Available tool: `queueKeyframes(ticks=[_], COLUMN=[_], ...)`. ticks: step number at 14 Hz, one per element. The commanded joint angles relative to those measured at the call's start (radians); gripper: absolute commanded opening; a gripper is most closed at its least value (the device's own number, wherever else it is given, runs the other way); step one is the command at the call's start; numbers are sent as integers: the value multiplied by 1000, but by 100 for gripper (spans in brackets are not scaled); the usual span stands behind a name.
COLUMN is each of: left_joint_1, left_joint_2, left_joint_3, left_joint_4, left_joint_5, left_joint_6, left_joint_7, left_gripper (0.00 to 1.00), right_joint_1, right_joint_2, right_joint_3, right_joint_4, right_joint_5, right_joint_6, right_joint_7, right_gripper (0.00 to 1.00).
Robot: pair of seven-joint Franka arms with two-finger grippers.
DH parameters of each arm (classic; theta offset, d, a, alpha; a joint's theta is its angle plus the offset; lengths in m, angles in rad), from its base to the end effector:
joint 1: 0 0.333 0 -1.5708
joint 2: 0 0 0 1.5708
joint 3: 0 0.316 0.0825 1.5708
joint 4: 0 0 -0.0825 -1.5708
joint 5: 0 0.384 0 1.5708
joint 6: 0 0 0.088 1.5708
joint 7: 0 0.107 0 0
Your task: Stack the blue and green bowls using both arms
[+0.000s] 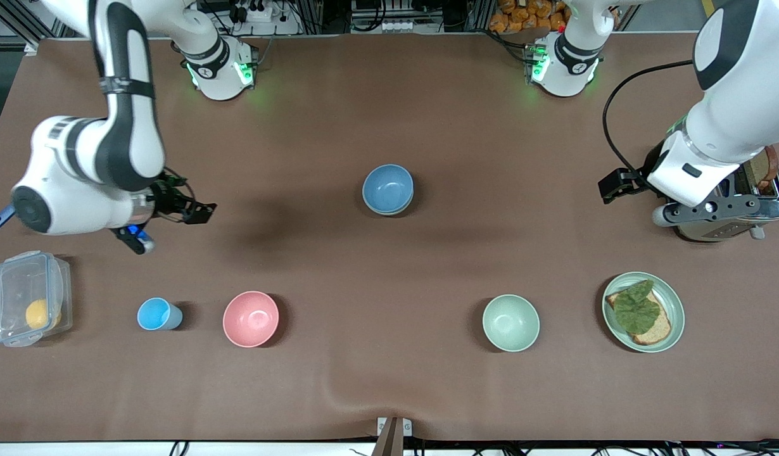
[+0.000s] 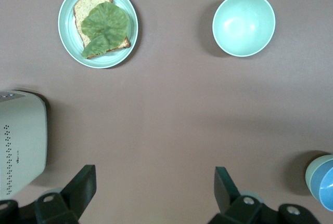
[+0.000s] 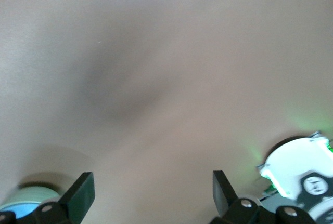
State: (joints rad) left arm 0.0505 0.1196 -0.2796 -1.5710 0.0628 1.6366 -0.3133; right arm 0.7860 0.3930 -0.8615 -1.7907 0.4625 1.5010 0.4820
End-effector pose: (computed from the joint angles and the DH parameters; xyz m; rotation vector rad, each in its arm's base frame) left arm 0.5797 -0.1197 0.5639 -3.0968 -0.1233 0.0613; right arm 0.5664 0.0427 0.3674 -2.7983 1.0155 0.8298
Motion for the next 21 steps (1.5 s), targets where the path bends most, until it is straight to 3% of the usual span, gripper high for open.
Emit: queueKeyframes(ticks=[1,3,5,10,15,17,19,21], left_joint_1=[-17,-84,-92,-115,-142,-142,-141,-141], left_joint_2=[-11,-41,-82,-101,-103,-100,-101,-101], left_joint_3=[48,129,137,172,214,215,217,224], left_joint_4=[16,5,-35,-20,34,65,71,81], left_joint_5=[6,-15,-18,-21,-28,-37,-41,-44], left_joint_6=[-35,-55,-58,-121,-146,-146,-164,-173], left_joint_7=[78,143,184,293,315,315,315,315], left_gripper=[100,100,100,100,100,100,100,100], right_joint_1=[-242,-347,-459,-458,-674,-689,-758,-763], right_joint_2=[-43,-91,-153,-279,-344,-362,-413,-443], right_joint_3=[213,336,451,484,771,785,844,843], right_joint_4=[101,155,200,246,283,290,290,290], right_joint_5=[-109,-218,-254,-320,-419,-420,-420,-416], right_joint_6=[-61,-56,-45,-44,-42,-27,4,-2], right_joint_7=[-86,-89,-89,-126,-141,-141,-184,-191], right_gripper=[100,100,100,100,100,100,100,100])
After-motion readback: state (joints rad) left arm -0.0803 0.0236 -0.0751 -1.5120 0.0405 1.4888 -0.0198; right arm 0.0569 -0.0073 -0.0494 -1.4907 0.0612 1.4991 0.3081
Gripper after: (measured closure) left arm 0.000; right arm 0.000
